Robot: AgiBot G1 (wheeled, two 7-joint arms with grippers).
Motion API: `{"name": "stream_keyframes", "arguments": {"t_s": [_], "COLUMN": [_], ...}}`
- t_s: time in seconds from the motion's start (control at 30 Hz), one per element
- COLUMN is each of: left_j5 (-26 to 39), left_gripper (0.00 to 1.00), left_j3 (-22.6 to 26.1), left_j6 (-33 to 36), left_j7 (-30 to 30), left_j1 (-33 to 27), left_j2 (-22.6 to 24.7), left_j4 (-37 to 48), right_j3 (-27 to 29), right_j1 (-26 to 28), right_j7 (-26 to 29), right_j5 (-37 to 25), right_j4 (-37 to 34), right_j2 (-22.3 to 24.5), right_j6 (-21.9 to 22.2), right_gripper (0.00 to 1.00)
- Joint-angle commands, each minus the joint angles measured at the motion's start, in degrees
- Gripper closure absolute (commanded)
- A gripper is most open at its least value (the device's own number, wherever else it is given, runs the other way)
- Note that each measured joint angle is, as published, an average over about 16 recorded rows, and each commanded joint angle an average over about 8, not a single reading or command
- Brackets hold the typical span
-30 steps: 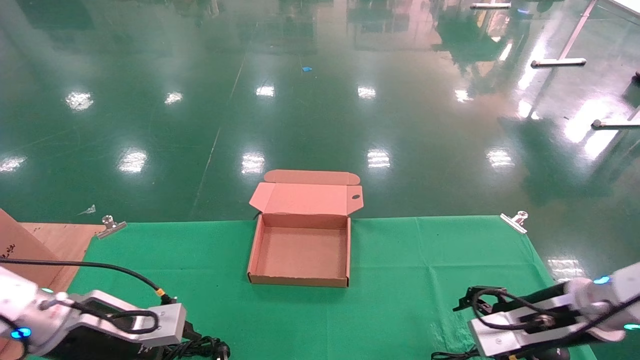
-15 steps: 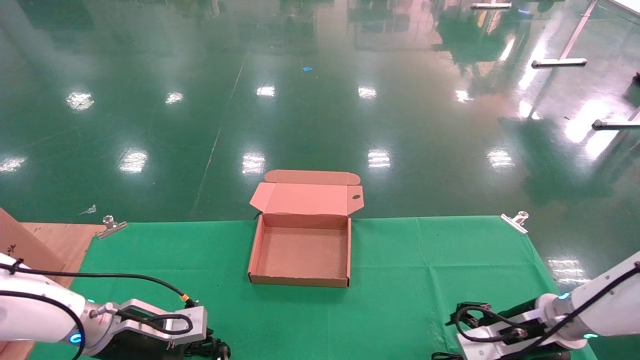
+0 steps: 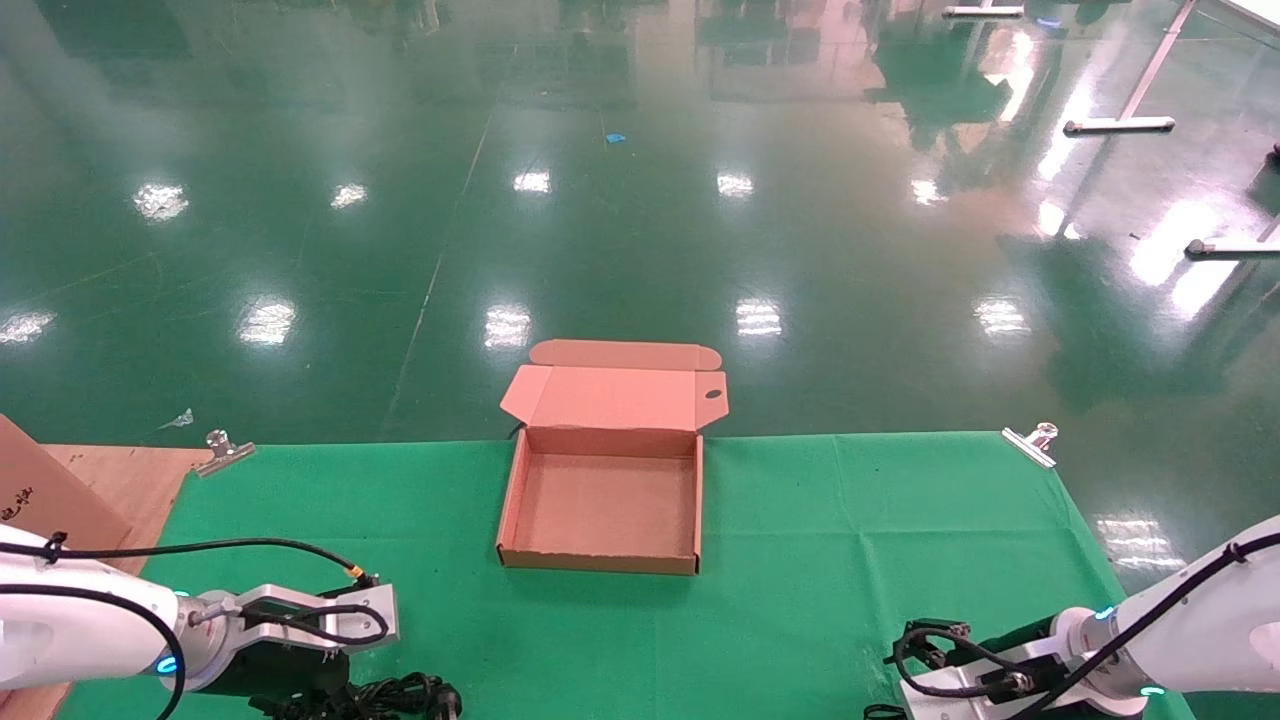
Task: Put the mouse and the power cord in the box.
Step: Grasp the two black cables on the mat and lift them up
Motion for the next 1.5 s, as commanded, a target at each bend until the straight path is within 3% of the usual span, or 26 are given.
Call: {"name": "stream_keyframes", "arguments": {"t_s": [0.03, 0.1, 0.2, 0.27, 0.37, 0.47, 0.5, 1.5], "left_j5": [-0.2, -0.6, -0.9, -1.1, -1.2, -1.3, -1.3, -2.4], "left_gripper": [0.00, 0.00, 0.00, 0.19, 0.57, 0.94, 0.99, 1.00], "left_j3": [-0.2, -0.4, -0.6, -0.7, -0.8, -0.8, -0.9, -1.6], "left_j6": [-0.6, -0.2, 0.9, 1.8, 3.1, 4.0, 4.2, 6.2], "left_j7": [0.4, 0.9, 1.6, 2.2, 3.0, 3.8, 4.1, 5.2], "left_j1": [-0.1, -0.2, -0.2, -0.3, -0.2, -0.1, -0.1, -0.3], "left_j2": [0.2, 0.1, -0.1, -0.2, -0.5, -0.6, -0.7, -1.3], "left_j4": [0.7, 1.1, 1.6, 1.8, 2.1, 2.4, 2.5, 4.5], "right_j3": [0.1, 0.2, 0.2, 0.3, 0.4, 0.5, 0.5, 0.9], "right_j1": [0.2, 0.3, 0.3, 0.3, 0.2, 0.2, 0.3, 1.7], "right_j7": [-0.6, -0.9, -1.3, -1.5, -1.7, -1.9, -2.1, -5.2], "right_j5": [0.1, 0.1, 0.1, 0.2, 0.3, 0.4, 0.4, 1.1], "right_j4": [-1.5, -2.3, -3.2, -3.6, -4.3, -4.8, -4.9, -7.3], "right_j2": [-0.4, -0.9, -1.5, -2.0, -2.5, -2.7, -2.8, -1.5], "right_j6": [0.9, 2.4, 4.9, 6.3, 7.5, 7.7, 7.6, -2.3], "right_gripper": [0.09, 0.25, 0.63, 0.85, 1.00, 1.00, 1.00, 1.00]}}
